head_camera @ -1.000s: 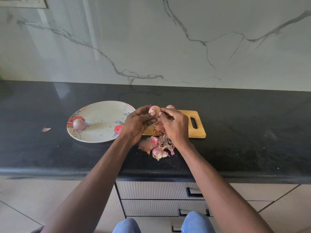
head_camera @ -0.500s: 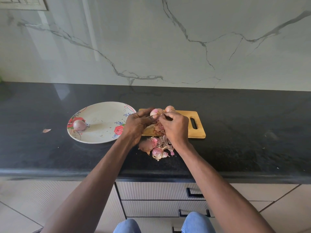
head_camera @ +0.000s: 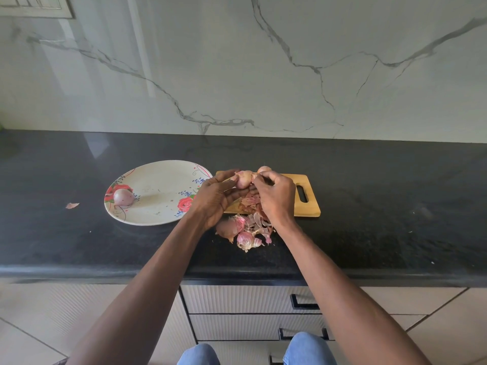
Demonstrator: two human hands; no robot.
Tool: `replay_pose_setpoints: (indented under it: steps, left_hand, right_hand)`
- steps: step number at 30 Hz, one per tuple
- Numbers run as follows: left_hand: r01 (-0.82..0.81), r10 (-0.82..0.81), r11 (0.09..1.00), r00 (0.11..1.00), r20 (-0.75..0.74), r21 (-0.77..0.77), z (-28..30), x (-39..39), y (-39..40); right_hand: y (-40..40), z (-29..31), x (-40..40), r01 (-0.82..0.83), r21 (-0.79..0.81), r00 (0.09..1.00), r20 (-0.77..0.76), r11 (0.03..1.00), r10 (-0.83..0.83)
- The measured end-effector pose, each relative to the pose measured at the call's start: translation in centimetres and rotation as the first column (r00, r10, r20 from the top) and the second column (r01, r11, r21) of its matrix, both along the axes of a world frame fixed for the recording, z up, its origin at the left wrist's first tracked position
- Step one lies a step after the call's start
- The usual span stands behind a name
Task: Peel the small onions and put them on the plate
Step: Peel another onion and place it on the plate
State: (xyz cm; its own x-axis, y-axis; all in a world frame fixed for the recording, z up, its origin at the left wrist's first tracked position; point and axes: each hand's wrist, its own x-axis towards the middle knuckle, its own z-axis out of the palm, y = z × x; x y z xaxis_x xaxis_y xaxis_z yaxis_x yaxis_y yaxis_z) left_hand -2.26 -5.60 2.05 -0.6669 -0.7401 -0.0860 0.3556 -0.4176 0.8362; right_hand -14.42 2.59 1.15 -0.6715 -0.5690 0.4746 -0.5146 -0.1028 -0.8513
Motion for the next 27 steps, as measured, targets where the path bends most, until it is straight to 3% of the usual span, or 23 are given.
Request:
replay_pose_setpoints:
  steps: [15,23,27]
  left_hand:
    - [-0.091,0.091,0.996,0.995,0.028,-0.02,0.18,0.1,-0.1]
    - [-0.093,0.092,0.995,0.995,0.028,0.032,0.12,0.02,-0.31]
    - [-0.08,0.078,0.996,0.996,0.049,0.042,0.21,0.1,-0.21]
  right_hand:
    - [0.08,-0.1,0.08,-0.074,-0.026,0.997,0.02,0.997,0.075]
    - [0.46,0.44,0.31,-0.253,-0.068,0.936,0.233,0.965,0.262]
    - [0.26,0.28,0.15,-0.169,-0.072,0.96,0.215,0.983,0.181]
